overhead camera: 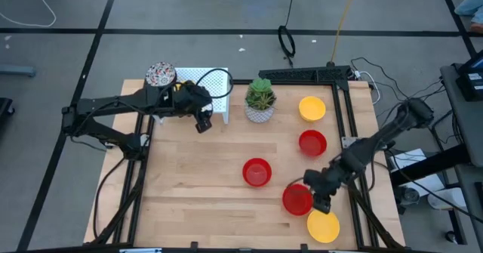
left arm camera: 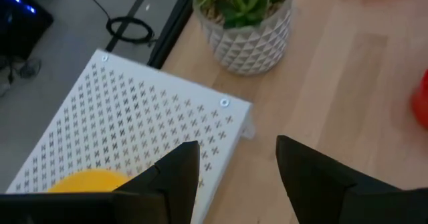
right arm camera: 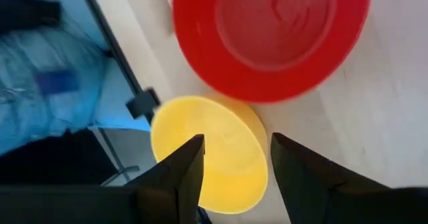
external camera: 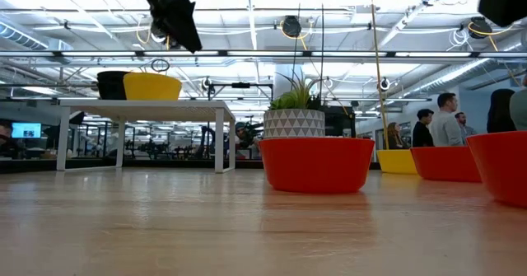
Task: Pick & Place Mini bowls
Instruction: Stack the yellow bowl on top of the yellow bowl on the shelf
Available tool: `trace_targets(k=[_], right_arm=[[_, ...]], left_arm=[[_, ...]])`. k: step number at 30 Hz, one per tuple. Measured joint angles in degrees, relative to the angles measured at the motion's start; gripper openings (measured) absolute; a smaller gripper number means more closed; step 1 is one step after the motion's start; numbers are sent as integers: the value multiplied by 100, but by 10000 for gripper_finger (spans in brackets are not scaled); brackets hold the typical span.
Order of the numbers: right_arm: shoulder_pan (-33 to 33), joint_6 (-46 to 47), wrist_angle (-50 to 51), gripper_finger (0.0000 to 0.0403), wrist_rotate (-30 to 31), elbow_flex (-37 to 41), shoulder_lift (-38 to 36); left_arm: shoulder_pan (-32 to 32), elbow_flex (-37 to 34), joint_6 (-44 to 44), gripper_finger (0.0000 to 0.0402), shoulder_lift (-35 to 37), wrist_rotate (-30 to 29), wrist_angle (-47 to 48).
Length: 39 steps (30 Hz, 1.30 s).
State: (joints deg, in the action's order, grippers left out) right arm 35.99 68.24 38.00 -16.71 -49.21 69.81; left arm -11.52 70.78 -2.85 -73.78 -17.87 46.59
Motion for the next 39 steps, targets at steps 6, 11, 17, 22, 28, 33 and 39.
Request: trace_targets(k=[6,11,17,22,28,33,39], right_arm=[[354,152,-4,160,4,0,367],[518,-41,-5,160,2,0,647],[679,-86,-66,160,3,0,897],[730,-394,-57,160,5,0,1171],[726,-881,-157,159,12,2,1521],[726,-1046,-417,139,13,2,1735],[726,-1092,-547,72,-4,2,1789]], left_arm=[[41,0,17,202,0,-2,-61],[41,0,15,202,0,-2,-59],[41,0,12,202,0,-2,-54],[39,0,2,202,0,-2,-54],[37,0,-68,202,0,9,-49],[37,0,-68,202,0,346,-37],[44,0,-66,202,0,486,-35]])
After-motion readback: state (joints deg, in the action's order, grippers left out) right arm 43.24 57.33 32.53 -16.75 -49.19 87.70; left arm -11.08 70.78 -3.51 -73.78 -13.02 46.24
